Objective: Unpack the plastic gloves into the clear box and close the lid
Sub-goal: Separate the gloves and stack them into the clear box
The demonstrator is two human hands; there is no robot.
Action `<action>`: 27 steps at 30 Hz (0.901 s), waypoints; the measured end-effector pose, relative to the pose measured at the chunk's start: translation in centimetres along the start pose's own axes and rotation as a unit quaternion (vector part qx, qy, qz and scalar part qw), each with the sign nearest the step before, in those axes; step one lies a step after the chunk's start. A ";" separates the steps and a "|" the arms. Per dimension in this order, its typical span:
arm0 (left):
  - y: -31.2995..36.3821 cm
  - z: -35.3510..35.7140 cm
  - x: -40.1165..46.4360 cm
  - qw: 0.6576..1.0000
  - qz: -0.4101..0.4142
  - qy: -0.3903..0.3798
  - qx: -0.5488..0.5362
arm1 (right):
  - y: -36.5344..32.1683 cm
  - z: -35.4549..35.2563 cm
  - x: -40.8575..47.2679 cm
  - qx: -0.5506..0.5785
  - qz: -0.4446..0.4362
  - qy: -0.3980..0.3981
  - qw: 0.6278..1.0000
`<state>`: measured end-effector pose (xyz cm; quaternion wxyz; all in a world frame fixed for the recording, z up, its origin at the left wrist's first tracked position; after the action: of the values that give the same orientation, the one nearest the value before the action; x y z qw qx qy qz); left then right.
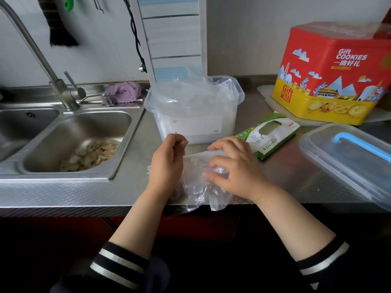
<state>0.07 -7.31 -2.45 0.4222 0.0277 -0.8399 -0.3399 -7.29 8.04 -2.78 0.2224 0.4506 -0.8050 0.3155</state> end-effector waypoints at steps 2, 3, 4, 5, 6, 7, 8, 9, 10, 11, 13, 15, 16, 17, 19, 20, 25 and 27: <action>0.1 -0.2 0.0 1.000 0.003 0.010 -0.007 | 0.2 -0.1 0.1 0.032 0.017 -0.002 0.999; 0.1 -0.3 0.0 1.000 -0.002 0.019 -0.016 | 0.3 -0.2 0.1 0.056 0.033 -0.006 0.998; 0.1 -0.4 0.0 0.999 -0.011 0.029 -0.031 | 0.4 -0.3 0.2 0.085 0.055 -0.011 0.995; 0.1 -0.6 0.0 0.998 -0.021 0.041 -0.051 | 0.6 -0.5 0.2 0.119 0.079 -0.018 0.990; 0.0 -0.8 0.1 0.995 -0.030 0.055 -0.073 | 0.8 -0.7 0.3 0.151 0.104 -0.029 0.983; -0.1 -1.0 0.2 0.992 -0.039 0.071 -0.097 | 0.8 -0.9 0.3 0.175 0.128 -0.041 0.975; -0.2 -1.3 0.3 0.988 -0.048 0.087 -0.121 | 0.8 -1.1 0.5 0.195 0.150 -0.055 0.968; -0.3 -1.5 0.5 0.983 -0.058 0.100 -0.143 | 0.7 -1.4 0.6 0.214 0.169 -0.069 0.960; -0.4 -1.6 0.5 0.979 -0.067 0.108 -0.159 | 0.6 -1.8 0.8 0.235 0.187 -0.083 0.950; -0.2 -1.7 0.6 0.976 -0.073 0.114 -0.170 | 0.4 -2.3 1.1 0.258 0.205 -0.097 0.939; 0.0 -1.8 0.5 0.967 -0.088 0.119 -0.207 | -0.1 -3.4 1.7 0.308 0.230 -0.115 0.916; -0.1 -1.5 0.7 0.949 -0.117 0.085 -0.279 | -0.5 -4.4 2.3 0.359 0.246 -0.122 0.892; -0.2 -1.2 1.0 0.942 -0.126 0.036 -0.310 | -0.6 -4.8 2.8 0.382 0.250 -0.117 0.882; -0.2 -0.9 1.3 0.935 -0.133 -0.022 -0.327 | -0.6 -5.1 3.1 0.401 0.255 -0.110 0.873; 0.9 -0.3 1.8 0.920 -0.136 -0.129 -0.345 | -0.5 -5.2 3.9 0.419 0.267 -0.101 0.862; 1.6 0.0 2.1 0.914 -0.131 -0.166 -0.347 | -0.5 -5.2 4.3 0.420 0.274 -0.098 0.860; 3.4 0.1 3.7 0.914 -0.140 -0.109 -0.365 | 0.3 -5.3 5.0 0.414 0.336 -0.063 0.843; 3.4 -0.7 4.2 0.919 -0.140 -0.060 -0.364 | 0.6 -5.3 5.2 0.403 0.343 -0.042 0.847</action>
<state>-1.28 -6.52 2.78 0.3002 -0.0309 -0.6697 -0.6785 -10.02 9.00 4.16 -0.1355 0.2084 -0.7190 0.6490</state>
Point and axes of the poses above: each hand's wrist, its own x-axis towards the middle knuckle, its own z-axis out of the palm, y = z × x, the point moved 6 cm from there along x, towards the middle knuckle, and after that the axes turned 13 degrees about z, right-handed, at the moved point
